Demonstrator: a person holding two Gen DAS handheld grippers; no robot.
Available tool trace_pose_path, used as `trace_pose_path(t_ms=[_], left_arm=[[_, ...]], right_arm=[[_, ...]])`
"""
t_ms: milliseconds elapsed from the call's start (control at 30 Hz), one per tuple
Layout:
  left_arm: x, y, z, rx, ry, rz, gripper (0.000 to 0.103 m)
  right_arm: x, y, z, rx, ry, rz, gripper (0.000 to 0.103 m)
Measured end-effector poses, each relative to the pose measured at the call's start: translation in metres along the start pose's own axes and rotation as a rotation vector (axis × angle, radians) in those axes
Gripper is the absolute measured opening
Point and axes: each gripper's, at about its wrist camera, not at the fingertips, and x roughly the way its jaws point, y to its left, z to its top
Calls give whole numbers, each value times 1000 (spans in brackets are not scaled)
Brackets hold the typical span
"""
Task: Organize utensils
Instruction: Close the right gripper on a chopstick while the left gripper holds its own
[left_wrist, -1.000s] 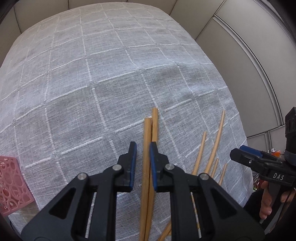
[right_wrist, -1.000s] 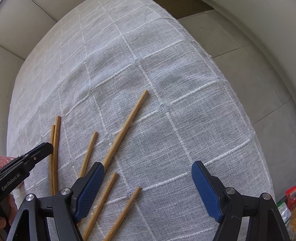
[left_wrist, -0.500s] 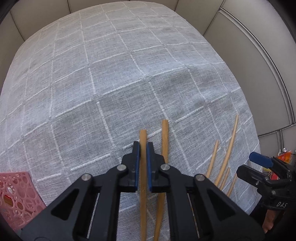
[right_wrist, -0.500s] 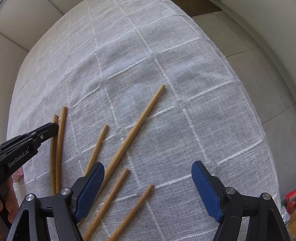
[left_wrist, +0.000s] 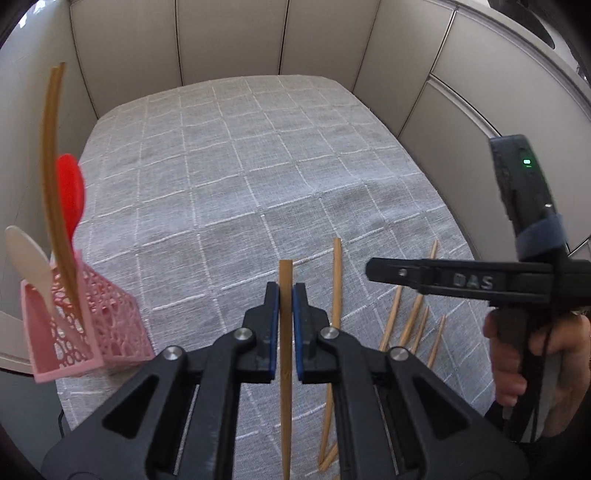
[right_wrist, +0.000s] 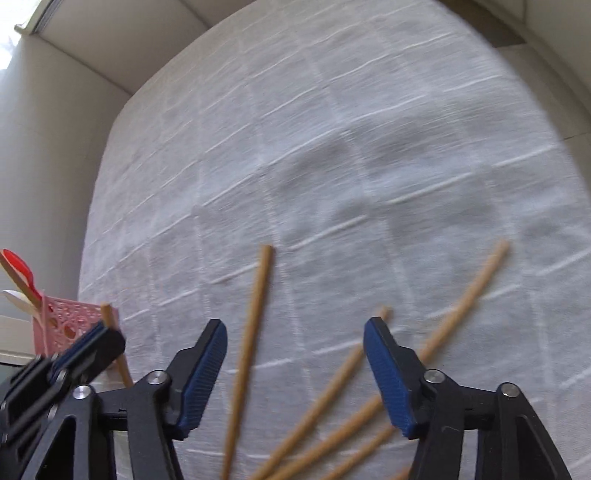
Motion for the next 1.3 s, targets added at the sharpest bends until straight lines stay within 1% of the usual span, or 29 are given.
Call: trace_pose_path(t_ms=[67,200,400,433,500,567,700,800,1033,1133,1300], left_arm=[[-11,7,-4,-18,-22,-3,8],[-22,17,-11,-44,-40,1,8],[-27,24,-16,-63,-35,-5,8],[-27,24,-17,-62,-36,-4,8],[-28,24,-17,-61,-33,-2,8],[-30,24,-18,-60,-34,4,8],[-33,24,-19,-60,-49,28,8],[-39,27,-21,-75,-60,35,8],[-73,31,-25,-90,-134,52,8],[-91,34,-28,-98,-168,52,8],[-123,41,-33,-116,-233,54,8]], right_arm=[[13,10,4,-12,20,-4,54],[30,23,10,-23,31,-40,45],[53,34,16,-59,31,-137,32],[51,34,15,-70,20,-143,30],[54,39,14,-91,11,-182,26],[56,43,13,-117,0,-224,12],[55,41,13,-119,-27,-197,11],[47,40,10,-119,-52,-166,10],[-6,51,-4,-154,-166,-97,9],[-33,60,-15,-179,-211,-70,8],[-64,83,-25,-233,-278,-36,8]])
